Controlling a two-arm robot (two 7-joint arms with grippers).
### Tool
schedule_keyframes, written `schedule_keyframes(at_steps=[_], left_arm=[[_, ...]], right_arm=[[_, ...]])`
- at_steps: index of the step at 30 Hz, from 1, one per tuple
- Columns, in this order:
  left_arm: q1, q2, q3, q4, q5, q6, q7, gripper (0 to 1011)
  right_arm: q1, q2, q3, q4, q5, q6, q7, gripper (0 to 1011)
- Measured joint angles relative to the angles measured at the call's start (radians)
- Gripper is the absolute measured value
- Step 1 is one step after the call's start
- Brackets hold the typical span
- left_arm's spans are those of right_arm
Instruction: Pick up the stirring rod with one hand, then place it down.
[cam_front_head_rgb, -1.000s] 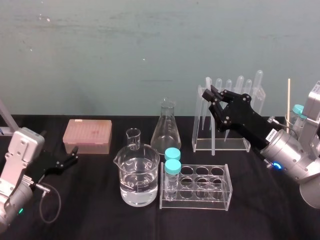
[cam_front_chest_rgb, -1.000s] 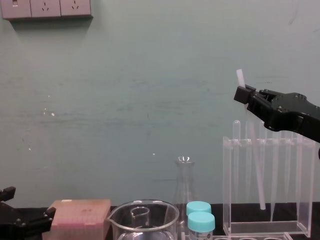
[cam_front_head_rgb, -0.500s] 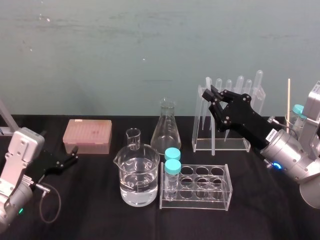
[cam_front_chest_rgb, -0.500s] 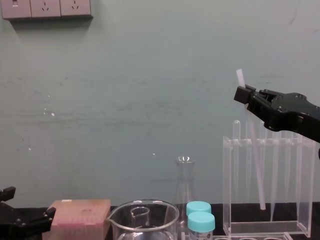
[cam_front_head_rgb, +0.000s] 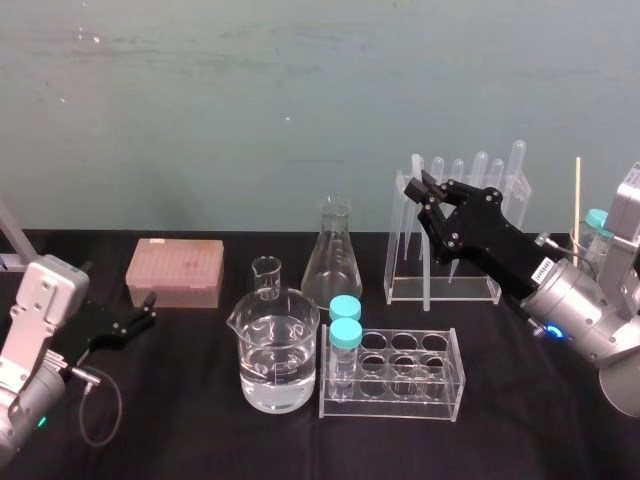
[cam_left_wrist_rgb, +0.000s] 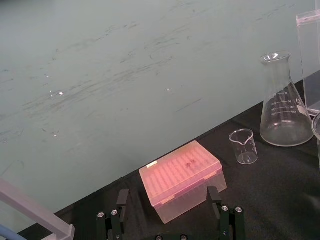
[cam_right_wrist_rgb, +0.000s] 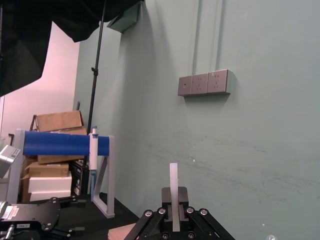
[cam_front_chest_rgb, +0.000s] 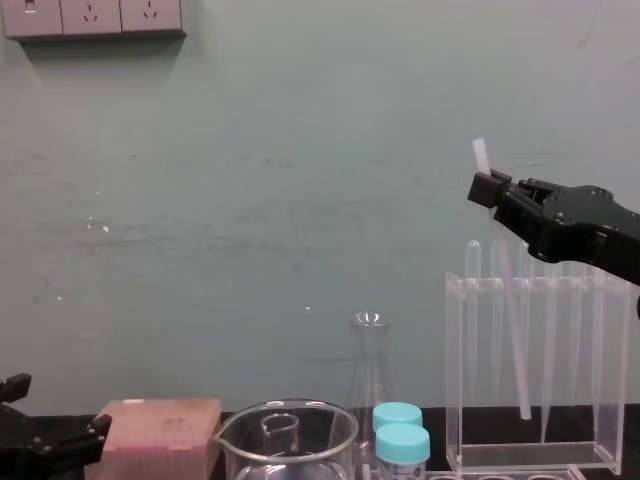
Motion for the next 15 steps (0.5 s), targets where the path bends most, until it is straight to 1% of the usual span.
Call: schedule_keyframes(at_steps=[15], left_arm=[[0.0, 0.0, 0.0, 0.0, 0.0, 0.0, 0.0, 1000]], right_arm=[[0.0, 0.0, 0.0, 0.0, 0.0, 0.0, 0.0, 67]])
